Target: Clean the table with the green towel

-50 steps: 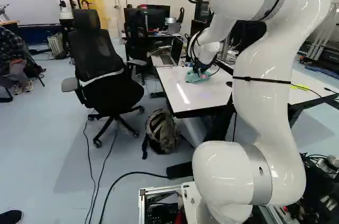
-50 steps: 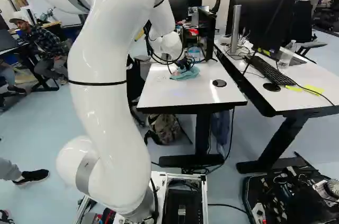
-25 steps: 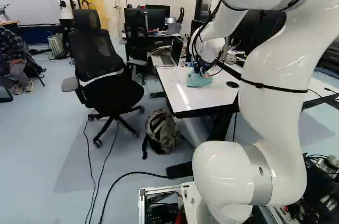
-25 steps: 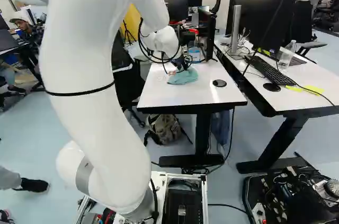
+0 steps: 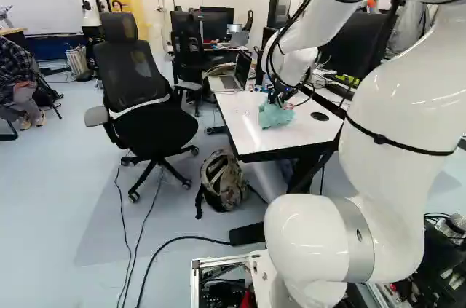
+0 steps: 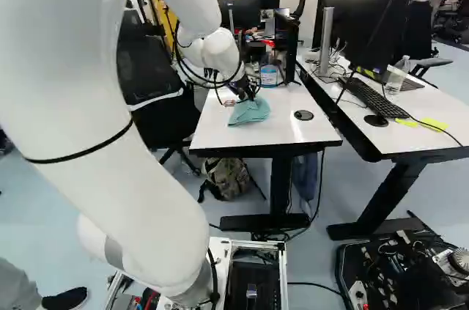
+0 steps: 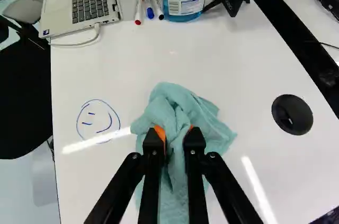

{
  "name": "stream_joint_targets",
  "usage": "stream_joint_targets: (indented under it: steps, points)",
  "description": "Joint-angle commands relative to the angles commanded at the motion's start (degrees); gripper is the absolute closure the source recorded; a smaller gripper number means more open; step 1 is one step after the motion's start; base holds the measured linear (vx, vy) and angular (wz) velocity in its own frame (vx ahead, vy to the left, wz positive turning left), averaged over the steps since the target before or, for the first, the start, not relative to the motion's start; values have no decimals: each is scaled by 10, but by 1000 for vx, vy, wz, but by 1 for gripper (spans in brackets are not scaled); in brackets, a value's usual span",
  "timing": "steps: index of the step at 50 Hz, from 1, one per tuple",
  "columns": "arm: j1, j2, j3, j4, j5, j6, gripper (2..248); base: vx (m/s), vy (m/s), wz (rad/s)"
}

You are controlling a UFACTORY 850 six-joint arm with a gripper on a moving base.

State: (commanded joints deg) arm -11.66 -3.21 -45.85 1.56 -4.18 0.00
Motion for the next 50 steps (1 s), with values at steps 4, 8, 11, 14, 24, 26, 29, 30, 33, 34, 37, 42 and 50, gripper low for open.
stream_joint_targets:
  steps: [4, 8, 11, 14, 24, 26, 29, 30, 33, 34, 37, 42, 50]
  points:
    - [0, 0, 0, 0, 0, 0, 199, 0, 0, 0]
    - [0, 0, 0, 0, 0, 0, 199, 0, 0, 0]
    - [0, 0, 0, 0, 0, 0, 199, 0, 0, 0]
    - [0, 0, 0, 0, 0, 0, 199, 0, 0, 0]
    - [5, 1, 2, 0, 0, 0, 199, 0, 0, 0]
    - [8, 3, 3, 0, 0, 0, 199, 0, 0, 0]
    - [13, 4, 5, 0, 0, 0, 199, 0, 0, 0]
    - [14, 5, 5, 0, 0, 0, 199, 0, 0, 0]
    - [20, 7, 7, 0, 0, 0, 199, 0, 0, 0]
    - [22, 8, 8, 0, 0, 0, 199, 0, 0, 0]
    - [28, 10, 10, 0, 0, 0, 199, 0, 0, 0]
    - [38, 14, 15, 0, 0, 0, 199, 0, 0, 0]
    - [53, 18, 19, 0, 0, 0, 199, 0, 0, 0]
